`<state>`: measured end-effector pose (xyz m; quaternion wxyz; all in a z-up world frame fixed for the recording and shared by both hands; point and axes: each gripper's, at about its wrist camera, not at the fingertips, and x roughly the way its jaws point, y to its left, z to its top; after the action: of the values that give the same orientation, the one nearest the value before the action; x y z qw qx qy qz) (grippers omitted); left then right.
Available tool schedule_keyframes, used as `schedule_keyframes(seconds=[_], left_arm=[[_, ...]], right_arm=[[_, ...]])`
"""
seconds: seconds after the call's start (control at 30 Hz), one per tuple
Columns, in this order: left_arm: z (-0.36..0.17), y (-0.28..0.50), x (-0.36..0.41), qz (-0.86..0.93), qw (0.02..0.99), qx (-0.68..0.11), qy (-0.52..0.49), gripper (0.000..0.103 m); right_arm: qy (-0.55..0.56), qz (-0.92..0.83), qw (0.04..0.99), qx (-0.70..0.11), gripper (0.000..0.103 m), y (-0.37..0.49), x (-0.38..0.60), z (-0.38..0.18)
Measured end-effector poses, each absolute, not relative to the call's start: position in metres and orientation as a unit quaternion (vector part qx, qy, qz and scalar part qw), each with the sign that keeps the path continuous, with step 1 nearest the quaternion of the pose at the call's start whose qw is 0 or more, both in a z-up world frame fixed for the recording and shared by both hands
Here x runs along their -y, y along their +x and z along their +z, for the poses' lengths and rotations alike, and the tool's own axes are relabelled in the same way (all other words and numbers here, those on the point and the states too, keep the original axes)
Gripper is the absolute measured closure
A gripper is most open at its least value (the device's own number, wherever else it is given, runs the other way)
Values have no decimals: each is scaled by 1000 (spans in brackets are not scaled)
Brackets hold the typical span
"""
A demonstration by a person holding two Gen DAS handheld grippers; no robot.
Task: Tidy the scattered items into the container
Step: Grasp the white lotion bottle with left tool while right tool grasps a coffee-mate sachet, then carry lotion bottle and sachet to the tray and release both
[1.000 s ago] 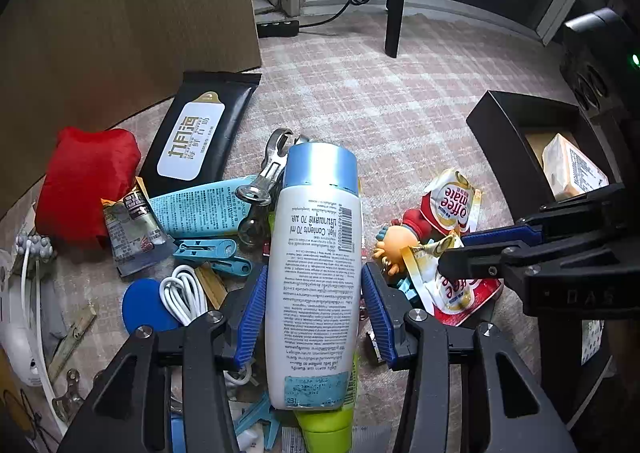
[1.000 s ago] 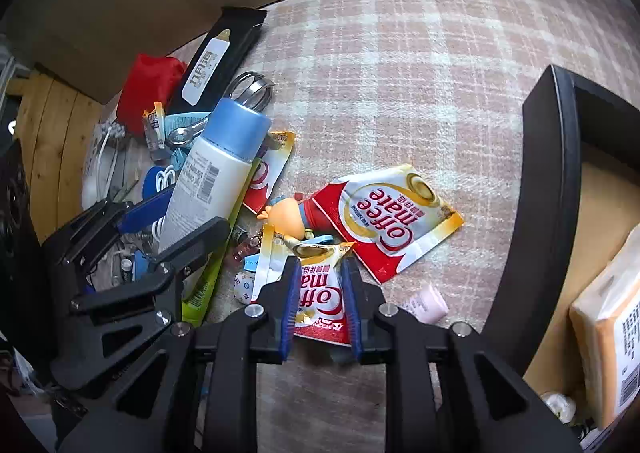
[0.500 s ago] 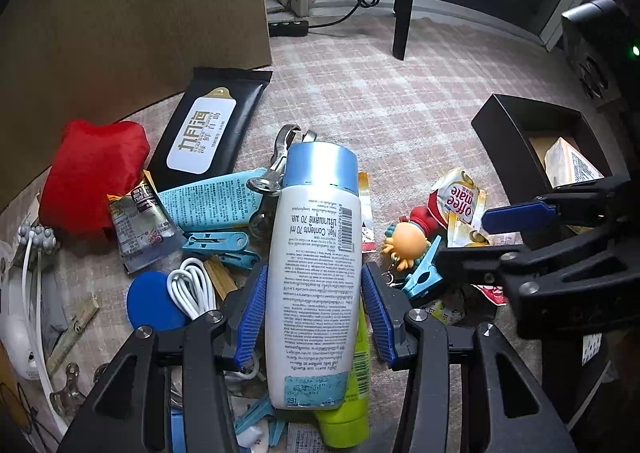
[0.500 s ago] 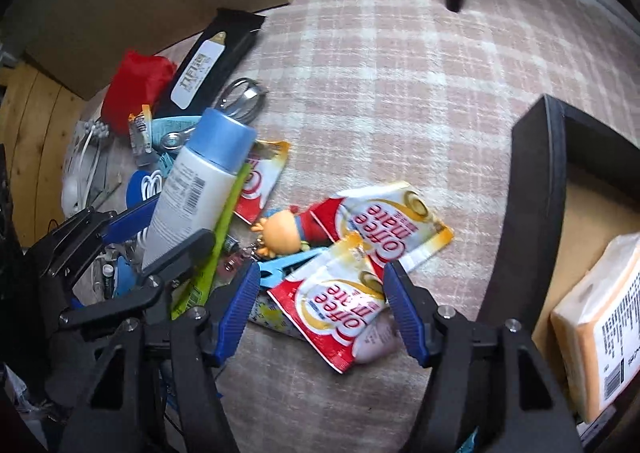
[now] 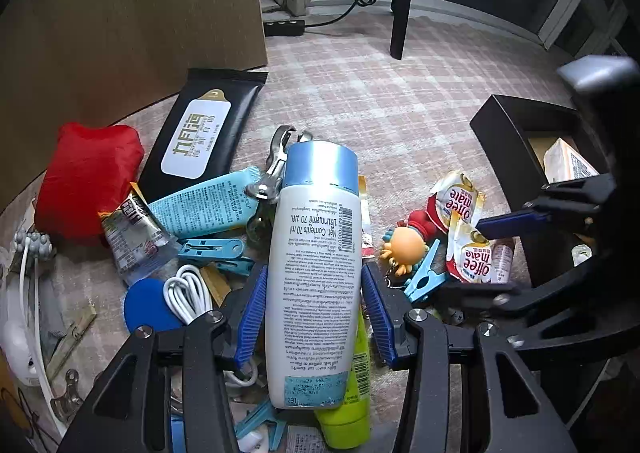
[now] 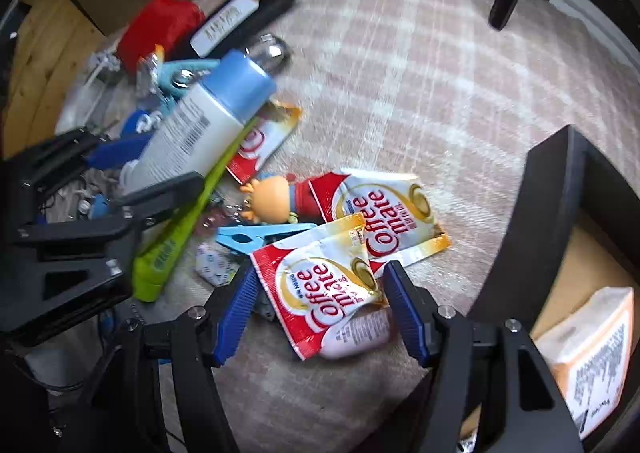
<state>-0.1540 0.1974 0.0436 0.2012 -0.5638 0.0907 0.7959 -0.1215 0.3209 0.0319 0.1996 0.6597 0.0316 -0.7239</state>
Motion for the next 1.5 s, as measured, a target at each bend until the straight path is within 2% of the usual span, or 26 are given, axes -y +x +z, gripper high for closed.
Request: schedule_keyframes(seconds=[0.03, 0.1, 0.13, 0.2, 0.3, 0.77, 0.97, 1.23, 1.5], left_arm=[[43, -155, -197, 796, 202, -88, -564, 58], [44, -155, -196, 796, 201, -84, -564, 58], [43, -155, -196, 796, 201, -81, -565, 58], [43, -154, -196, 797, 202, -79, -564, 58], [44, -153, -196, 799, 198, -77, -563, 58], [64, -144, -188, 813, 198, -53, -545, 59], [39, -157, -207, 791, 181, -85, -578, 58], [35, -170, -221, 802, 165, -108, -564, 58], [64, -158, -218, 819, 175, -79, -541, 58]], right_arm=[[656, -727, 201, -31, 42, -121, -320, 32], [659, -723, 204, -20, 57, -120, -322, 30], [662, -721, 205, -12, 61, -120, -324, 29], [664, -719, 204, -4, 66, -119, -328, 26], [664, -719, 204, 2, 68, -116, -332, 23], [641, -743, 190, 44, 71, -103, -374, 41], [641, -744, 187, 40, 71, -104, -383, 70], [640, -746, 181, 40, 71, -117, -357, 67], [627, -759, 168, 54, 71, -113, -376, 83]])
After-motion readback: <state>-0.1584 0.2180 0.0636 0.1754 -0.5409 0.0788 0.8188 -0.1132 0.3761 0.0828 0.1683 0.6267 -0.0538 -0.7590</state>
